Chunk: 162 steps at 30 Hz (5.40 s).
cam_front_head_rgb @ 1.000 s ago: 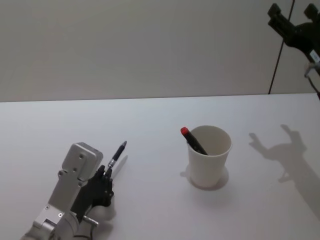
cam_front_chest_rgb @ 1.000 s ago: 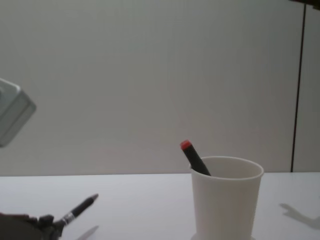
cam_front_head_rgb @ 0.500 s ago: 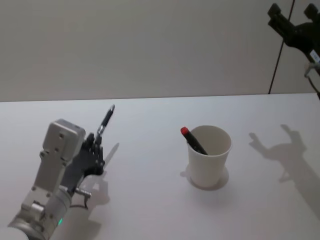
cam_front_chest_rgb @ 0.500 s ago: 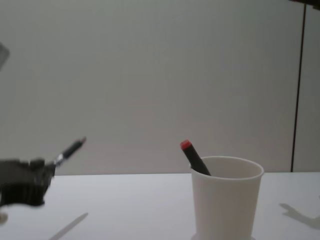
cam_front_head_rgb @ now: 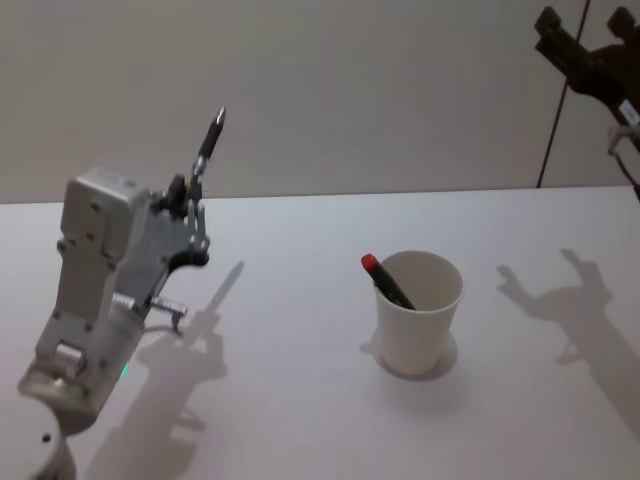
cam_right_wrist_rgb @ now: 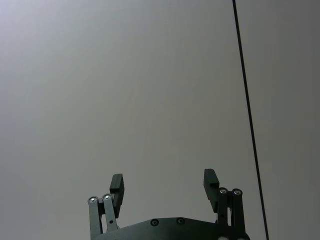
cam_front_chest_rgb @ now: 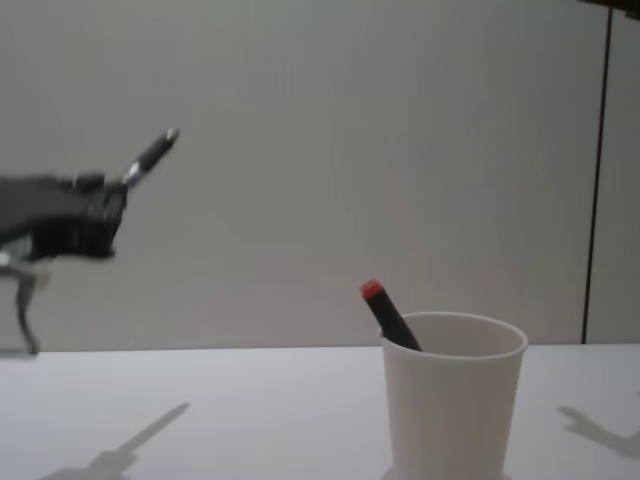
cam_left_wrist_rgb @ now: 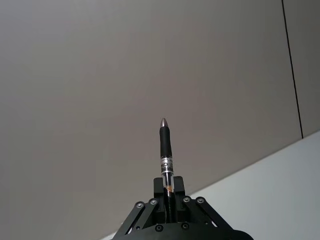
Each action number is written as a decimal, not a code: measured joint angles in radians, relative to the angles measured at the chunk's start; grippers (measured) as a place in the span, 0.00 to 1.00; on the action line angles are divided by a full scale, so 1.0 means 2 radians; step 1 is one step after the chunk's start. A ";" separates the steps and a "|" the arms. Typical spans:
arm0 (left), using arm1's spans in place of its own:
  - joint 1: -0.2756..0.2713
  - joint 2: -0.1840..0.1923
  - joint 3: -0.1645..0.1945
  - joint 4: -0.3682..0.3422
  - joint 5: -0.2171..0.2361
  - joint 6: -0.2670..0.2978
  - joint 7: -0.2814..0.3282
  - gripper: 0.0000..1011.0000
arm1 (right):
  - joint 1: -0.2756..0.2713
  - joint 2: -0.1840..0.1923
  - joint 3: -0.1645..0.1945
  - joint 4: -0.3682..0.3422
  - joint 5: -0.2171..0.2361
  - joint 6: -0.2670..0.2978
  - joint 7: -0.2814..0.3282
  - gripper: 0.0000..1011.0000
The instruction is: Place the pen into the pen holder.
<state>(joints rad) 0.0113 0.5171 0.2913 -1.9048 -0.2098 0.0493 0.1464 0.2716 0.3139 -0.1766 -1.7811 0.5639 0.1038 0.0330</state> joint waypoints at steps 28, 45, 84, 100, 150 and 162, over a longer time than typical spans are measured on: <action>-0.128 -0.095 0.008 0.080 0.034 -0.104 -0.124 0.11 | 0.011 -0.011 0.004 -0.016 0.158 0.070 0.058 0.99; -0.131 -0.106 0.012 0.091 0.040 -0.114 -0.138 0.11 | 0.040 -0.025 -0.002 -0.012 0.274 0.164 0.070 0.99; -0.127 -0.106 0.003 0.098 0.027 -0.128 -0.152 0.11 | 0.107 -0.076 -0.055 0.069 0.297 0.194 0.097 0.99; -0.124 -0.104 -0.002 0.102 0.019 -0.134 -0.158 0.11 | 0.127 -0.094 -0.074 0.099 0.281 0.175 0.101 0.99; -0.130 -0.109 -0.009 0.115 0.019 -0.127 -0.169 0.11 | 0.165 -0.132 -0.116 0.186 0.248 0.129 0.111 0.99; -0.130 -0.109 -0.009 0.116 0.019 -0.127 -0.169 0.11 | 0.173 -0.137 -0.121 0.202 0.241 0.118 0.113 0.99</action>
<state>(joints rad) -0.2489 0.2989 0.2733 -1.6738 -0.1711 -0.2047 -0.1917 0.6181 0.0394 -0.4183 -1.3770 1.0453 0.3400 0.2595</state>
